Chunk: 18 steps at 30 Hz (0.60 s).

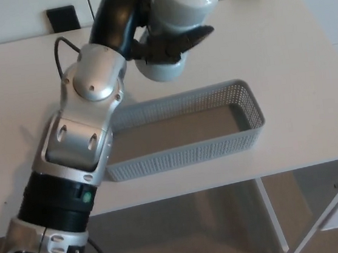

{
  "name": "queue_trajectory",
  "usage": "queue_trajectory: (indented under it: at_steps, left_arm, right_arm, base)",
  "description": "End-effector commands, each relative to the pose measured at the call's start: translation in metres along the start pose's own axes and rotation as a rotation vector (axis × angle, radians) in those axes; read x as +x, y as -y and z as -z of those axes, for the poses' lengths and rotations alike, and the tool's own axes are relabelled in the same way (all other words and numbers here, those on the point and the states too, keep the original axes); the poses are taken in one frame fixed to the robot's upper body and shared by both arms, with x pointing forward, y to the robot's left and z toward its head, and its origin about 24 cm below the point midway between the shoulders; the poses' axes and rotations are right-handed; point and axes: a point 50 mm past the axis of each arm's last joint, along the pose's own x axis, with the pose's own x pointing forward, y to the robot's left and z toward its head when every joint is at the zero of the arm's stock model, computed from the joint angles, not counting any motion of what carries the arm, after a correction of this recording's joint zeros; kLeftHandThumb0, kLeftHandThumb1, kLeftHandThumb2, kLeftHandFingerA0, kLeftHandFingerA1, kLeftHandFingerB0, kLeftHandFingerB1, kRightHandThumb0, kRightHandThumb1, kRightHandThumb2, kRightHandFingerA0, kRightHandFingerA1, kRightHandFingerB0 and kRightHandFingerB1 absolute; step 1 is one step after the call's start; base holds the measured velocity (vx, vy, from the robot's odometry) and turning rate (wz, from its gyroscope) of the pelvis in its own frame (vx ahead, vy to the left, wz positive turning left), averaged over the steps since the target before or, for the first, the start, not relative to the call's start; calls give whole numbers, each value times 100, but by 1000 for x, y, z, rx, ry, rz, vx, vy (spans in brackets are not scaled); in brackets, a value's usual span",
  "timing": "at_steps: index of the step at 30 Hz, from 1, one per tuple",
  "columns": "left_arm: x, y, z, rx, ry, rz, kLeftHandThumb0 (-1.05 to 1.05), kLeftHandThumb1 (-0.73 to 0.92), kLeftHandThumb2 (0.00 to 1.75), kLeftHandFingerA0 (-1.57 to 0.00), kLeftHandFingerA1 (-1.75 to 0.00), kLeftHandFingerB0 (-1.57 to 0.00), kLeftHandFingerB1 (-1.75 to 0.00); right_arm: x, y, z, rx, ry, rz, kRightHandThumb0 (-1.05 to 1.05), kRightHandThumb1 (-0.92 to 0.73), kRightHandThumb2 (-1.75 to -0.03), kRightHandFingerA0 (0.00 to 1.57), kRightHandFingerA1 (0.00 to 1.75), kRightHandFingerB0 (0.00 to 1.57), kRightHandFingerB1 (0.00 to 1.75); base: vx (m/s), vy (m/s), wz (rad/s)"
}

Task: The robot walk up to a desk on which a bottle is kept on the left hand side and a container is kept on the right hand side. The robot uses its left hand to pick up the bottle and places it in the container.

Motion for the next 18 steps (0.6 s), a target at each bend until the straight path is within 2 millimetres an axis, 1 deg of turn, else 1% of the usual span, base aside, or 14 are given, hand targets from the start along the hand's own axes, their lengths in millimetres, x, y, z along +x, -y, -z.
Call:
queue_trajectory:
  at_steps: [1, 2, 3, 4, 5, 6, 7, 11, 12, 13, 14, 15, 17, 18]
  left_arm:
    - [-4, -2, 13, -10, -30, 36, -14, 83, 69, -109, -128, -75, -98]
    - [-4, -2, 16, -18, -40, 35, -14, 83, 69, -109, -128, -75, -98]
    - [-5, -2, 19, -37, -56, 37, -16, 85, 65, -108, -120, -75, -92]
    - [-6, -3, 22, -50, -65, 38, -16, 85, 65, -108, -120, -75, -92]
    - [-9, -2, 27, -69, -85, 36, -17, 83, 65, -109, -119, -77, -86]
    - [-9, -2, 27, -69, -85, 36, -17, 83, 65, -109, -119, -77, -86]
    - [-10, -1, 29, -73, -88, 36, -17, 83, 64, -110, -116, -77, -83]
    - [-12, 1, 35, -79, -97, 33, -16, 83, 64, -107, -110, -78, -88]
    - [-14, 5, 39, -112, -116, 36, -15, 81, 63, -108, -105, -77, -90]
    - [-14, 6, 40, -122, -120, 38, -15, 81, 63, -108, -105, -77, -90]
    - [-14, 8, 42, -126, -120, 40, -16, 82, 64, -107, -121, -77, -92]
    - [-15, 11, 42, -118, -118, 43, -15, 83, 67, -108, -124, -77, -96]
    - [-15, 15, 43, -108, -117, 48, -15, 83, 67, -108, -124, -77, -96]
    - [-15, 18, 42, -95, -121, 55, -16, 83, 67, -111, -109, -76, -99]
  right_arm:
    - [-3, 2, 2, 13, -13, 16, -59, -37, -53, 39, 46, 29, 34]
    - [-3, 2, 2, 15, -14, 16, -59, -37, -53, 39, 46, 29, 34]
    - [-3, 3, 2, 21, -13, 19, -59, -37, -52, 40, 46, 30, 33]
    - [-3, 3, 2, 25, -12, 21, -59, -37, -52, 40, 46, 30, 33]
    - [-4, 3, 2, 26, -11, 17, -63, -35, -70, 36, 51, 25, 41]
    - [-4, 3, 2, 26, -11, 17, -63, -35, -70, 36, 51, 25, 41]
    - [-3, 2, 2, 29, -11, 17, -57, -36, -52, 39, 46, 28, 33]
    - [-2, 1, 2, 36, -11, 17, -58, -36, -52, 39, 46, 28, 33]
    - [-2, 2, 1, 43, -7, 17, -57, -36, -52, 42, 48, 31, 34]
    - [-2, 2, 1, 45, -5, 17, -57, -36, -52, 42, 48, 31, 34]
    - [-2, 1, 0, 47, -1, 9, -55, -39, -53, 41, 49, 29, 34]
    - [-1, 1, -1, 43, 3, 2, -58, -39, -53, 38, 46, 28, 33]
    - [0, 0, -2, 39, 8, -7, -58, -39, -53, 38, 46, 28, 33]
    - [1, -2, -4, 35, 18, -16, -60, -33, -70, 29, 51, 22, 41]
  base:
    - [0, 0, 0]
    - [0, 0, 0]
    - [0, 0, 0]
    - [0, 0, 0]
    - [0, 0, 0]
    - [0, 0, 0]
    - [0, 0, 0]
    - [0, 0, 0]
    - [0, 0, 0]
    - [0, 0, 0]
    - [0, 0, 0]
    - [0, 0, 0]
    - [0, 0, 0]
    - [0, 0, 0]
